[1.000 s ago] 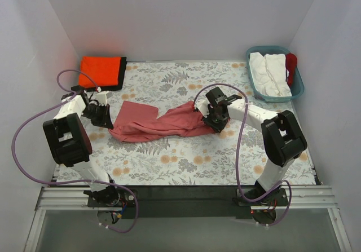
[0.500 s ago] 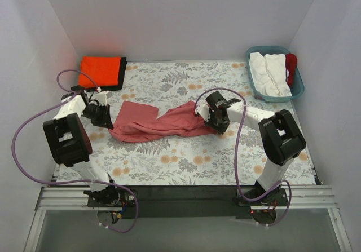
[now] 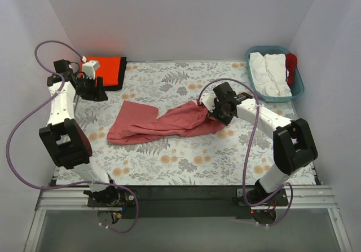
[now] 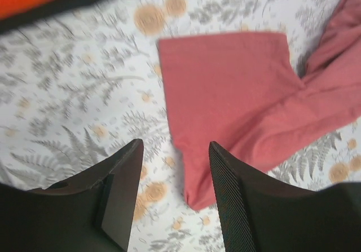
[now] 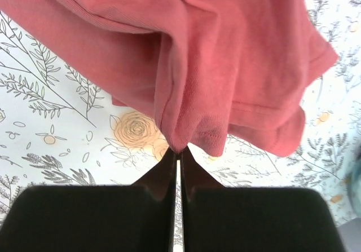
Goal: Fold and stack the t-shirts
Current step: Flatten the tshirt out
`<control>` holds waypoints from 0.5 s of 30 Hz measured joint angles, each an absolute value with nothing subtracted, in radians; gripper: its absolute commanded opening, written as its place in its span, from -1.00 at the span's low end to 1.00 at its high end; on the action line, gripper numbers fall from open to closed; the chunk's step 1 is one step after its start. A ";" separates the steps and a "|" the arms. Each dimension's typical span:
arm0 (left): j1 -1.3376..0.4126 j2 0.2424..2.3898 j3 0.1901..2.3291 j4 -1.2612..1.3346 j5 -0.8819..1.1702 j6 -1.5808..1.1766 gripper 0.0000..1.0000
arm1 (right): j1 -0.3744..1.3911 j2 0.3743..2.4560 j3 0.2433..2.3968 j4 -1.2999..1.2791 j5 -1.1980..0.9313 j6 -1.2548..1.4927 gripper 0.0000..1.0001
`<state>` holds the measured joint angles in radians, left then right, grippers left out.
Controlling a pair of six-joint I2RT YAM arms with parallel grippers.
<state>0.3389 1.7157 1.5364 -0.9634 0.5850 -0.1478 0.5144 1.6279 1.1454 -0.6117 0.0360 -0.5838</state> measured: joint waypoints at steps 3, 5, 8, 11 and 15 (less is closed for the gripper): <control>0.338 1.738 1.616 -0.926 0.599 -0.174 -0.03 | 0.504 1.610 1.155 -0.624 0.025 -0.596 -0.97; 0.332 1.774 1.638 -0.885 0.601 -0.195 -0.07 | 0.496 1.609 1.156 -0.634 0.011 -0.604 -0.97; 0.308 1.842 1.636 -0.837 0.584 -0.223 -0.09 | 0.486 1.609 1.156 -0.648 -0.006 -0.608 -0.97; 0.259 1.910 1.599 -0.773 0.526 -0.250 -0.08 | 0.470 1.609 1.156 -0.656 -0.019 -0.610 -0.97; 0.189 1.970 1.552 -0.724 0.456 -0.267 -0.04 | 0.446 1.609 1.156 -0.657 -0.032 -0.610 -0.97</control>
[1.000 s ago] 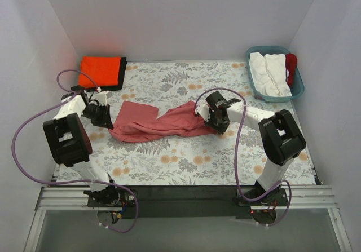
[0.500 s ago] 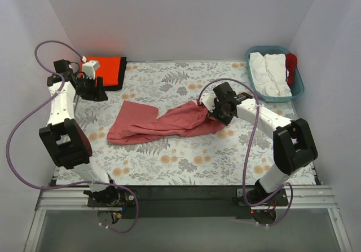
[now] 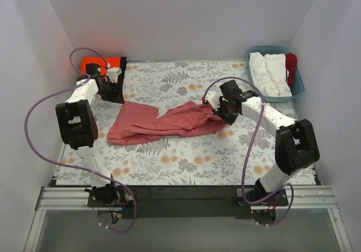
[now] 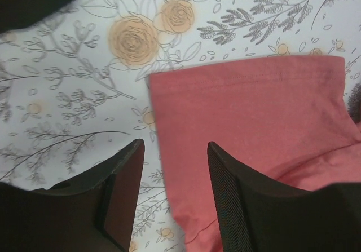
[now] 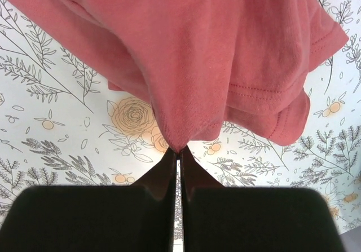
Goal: Fold and stack the t-shirts
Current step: Flatten the tshirt out
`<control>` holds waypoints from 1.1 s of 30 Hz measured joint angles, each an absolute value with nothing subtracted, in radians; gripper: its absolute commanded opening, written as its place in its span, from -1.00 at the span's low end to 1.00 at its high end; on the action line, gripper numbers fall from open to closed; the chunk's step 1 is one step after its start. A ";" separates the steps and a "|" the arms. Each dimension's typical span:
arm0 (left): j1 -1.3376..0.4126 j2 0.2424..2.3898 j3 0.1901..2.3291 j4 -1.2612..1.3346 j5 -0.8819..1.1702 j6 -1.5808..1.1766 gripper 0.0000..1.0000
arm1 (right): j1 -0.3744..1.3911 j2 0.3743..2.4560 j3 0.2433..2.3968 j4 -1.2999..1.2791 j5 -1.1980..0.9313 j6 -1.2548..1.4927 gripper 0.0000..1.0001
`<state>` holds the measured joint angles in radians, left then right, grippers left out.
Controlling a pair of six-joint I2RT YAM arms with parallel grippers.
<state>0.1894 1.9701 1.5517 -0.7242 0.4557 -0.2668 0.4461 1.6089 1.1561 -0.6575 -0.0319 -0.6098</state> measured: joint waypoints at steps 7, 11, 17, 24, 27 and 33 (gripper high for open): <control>0.128 2.007 1.518 -0.674 0.394 -0.269 -0.04 | 0.412 1.609 1.159 -0.675 -0.049 -0.613 -0.97; 0.113 2.023 1.517 -0.644 0.364 -0.270 -0.05 | 0.390 1.609 1.177 -0.686 -0.059 -0.618 -0.97; 0.100 2.078 1.520 -0.620 0.333 -0.270 -0.05 | 0.372 1.609 1.191 -0.688 -0.068 -0.630 -0.97; 0.078 2.105 1.538 -0.585 0.294 -0.269 -0.08 | 0.364 1.609 1.191 -0.698 -0.080 -0.634 -0.97; 0.059 2.108 1.538 -0.570 0.269 -0.266 -0.15 | 0.359 1.609 1.191 -0.702 -0.083 -0.634 -0.97; 0.035 2.108 1.528 -0.546 0.246 -0.258 -0.98 | 0.346 1.609 1.201 -0.706 -0.090 -0.635 -0.97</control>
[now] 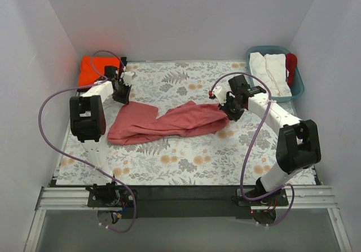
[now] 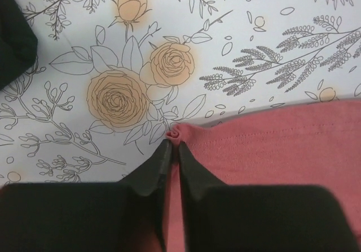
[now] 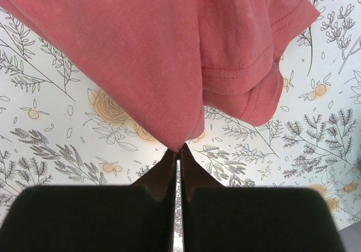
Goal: Fold and stack the t-shirts
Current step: Flatten the tshirt out
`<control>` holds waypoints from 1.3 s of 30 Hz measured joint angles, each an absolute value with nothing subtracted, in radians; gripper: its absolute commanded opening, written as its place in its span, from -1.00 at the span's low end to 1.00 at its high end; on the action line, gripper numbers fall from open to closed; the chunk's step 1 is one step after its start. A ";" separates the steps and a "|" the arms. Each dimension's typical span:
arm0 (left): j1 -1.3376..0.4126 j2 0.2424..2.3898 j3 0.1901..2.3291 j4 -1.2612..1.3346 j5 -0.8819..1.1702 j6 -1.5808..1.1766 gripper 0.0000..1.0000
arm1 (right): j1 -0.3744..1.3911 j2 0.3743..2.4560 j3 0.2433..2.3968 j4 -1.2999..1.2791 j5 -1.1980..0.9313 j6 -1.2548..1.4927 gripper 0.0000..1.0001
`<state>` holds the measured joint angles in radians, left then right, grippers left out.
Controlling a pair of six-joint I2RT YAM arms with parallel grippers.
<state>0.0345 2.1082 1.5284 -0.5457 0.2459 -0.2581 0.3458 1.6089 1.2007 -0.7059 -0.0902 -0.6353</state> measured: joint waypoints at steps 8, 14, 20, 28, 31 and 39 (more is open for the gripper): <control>0.038 2.096 1.545 -0.596 0.257 -0.279 -1.00 | 0.346 1.608 1.257 -0.727 -0.092 -0.643 -0.97; 0.100 2.069 1.873 -0.762 0.348 -0.355 -1.00 | 0.317 1.568 1.381 -0.765 -0.074 -0.659 -0.97; 0.218 1.756 1.963 -0.771 0.445 -0.451 -1.00 | 0.270 1.448 1.485 -0.768 -0.047 -0.670 -0.97; 0.271 1.240 1.775 -0.635 0.439 -0.610 -1.00 | 0.270 1.223 1.607 -0.805 0.030 -0.681 -0.97; 0.273 1.114 1.772 -0.581 0.394 -0.664 -1.00 | 0.271 1.151 1.703 -0.822 0.072 -0.680 -0.97; 0.273 1.108 2.009 -0.491 0.312 -0.723 -1.00 | 0.271 1.100 2.003 -0.801 0.149 -0.685 -0.97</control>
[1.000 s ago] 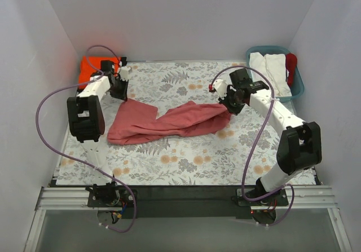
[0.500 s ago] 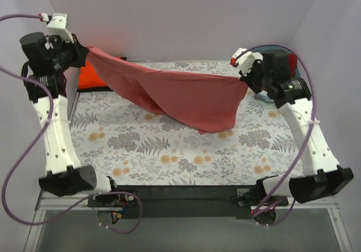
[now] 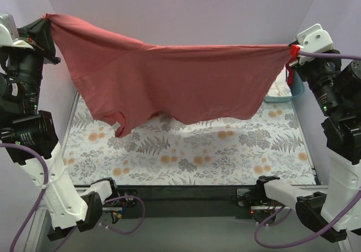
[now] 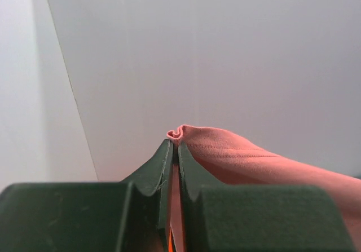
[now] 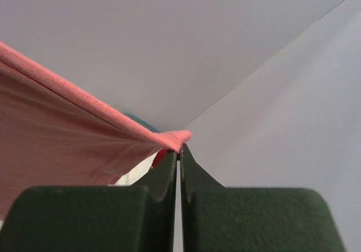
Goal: Fold and stack the t-shirts
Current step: Flatten the tshirt out
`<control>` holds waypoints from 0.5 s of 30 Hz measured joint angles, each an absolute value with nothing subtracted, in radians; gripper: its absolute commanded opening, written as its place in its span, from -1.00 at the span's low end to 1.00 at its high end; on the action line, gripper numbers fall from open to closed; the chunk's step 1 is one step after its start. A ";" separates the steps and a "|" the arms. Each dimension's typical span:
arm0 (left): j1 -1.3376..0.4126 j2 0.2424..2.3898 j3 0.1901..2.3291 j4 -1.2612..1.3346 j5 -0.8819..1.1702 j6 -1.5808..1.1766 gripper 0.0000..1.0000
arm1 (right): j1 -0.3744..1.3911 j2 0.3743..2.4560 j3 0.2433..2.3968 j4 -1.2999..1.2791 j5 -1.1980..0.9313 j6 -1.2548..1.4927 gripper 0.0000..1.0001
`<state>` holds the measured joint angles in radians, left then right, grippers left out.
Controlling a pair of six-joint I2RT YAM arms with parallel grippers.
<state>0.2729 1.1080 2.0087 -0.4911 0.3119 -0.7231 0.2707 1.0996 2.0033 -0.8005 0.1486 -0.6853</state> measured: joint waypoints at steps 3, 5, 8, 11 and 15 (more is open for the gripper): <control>0.273 1.153 2.059 -0.453 0.311 -0.735 -1.00 | 0.271 1.115 2.029 -0.763 0.159 -0.698 -0.97; 0.273 1.183 2.059 -0.432 0.318 -0.741 -1.00 | 0.271 1.136 2.003 -0.721 0.163 -0.713 -0.97; 0.273 1.266 2.052 -0.409 0.346 -0.755 -1.00 | 0.271 1.184 1.922 -0.645 0.170 -0.734 -0.97; 0.273 1.378 2.051 -0.382 0.382 -0.780 -1.00 | 0.271 1.270 1.866 -0.572 0.182 -0.745 -0.97; 0.271 1.629 2.149 -0.347 0.432 -0.838 -1.00 | 0.268 1.475 1.887 -0.484 0.197 -0.737 -0.97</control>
<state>0.2707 1.6295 2.1490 -0.3473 0.4316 -0.8383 0.2684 1.4750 1.8874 -0.4839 0.1970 -0.7372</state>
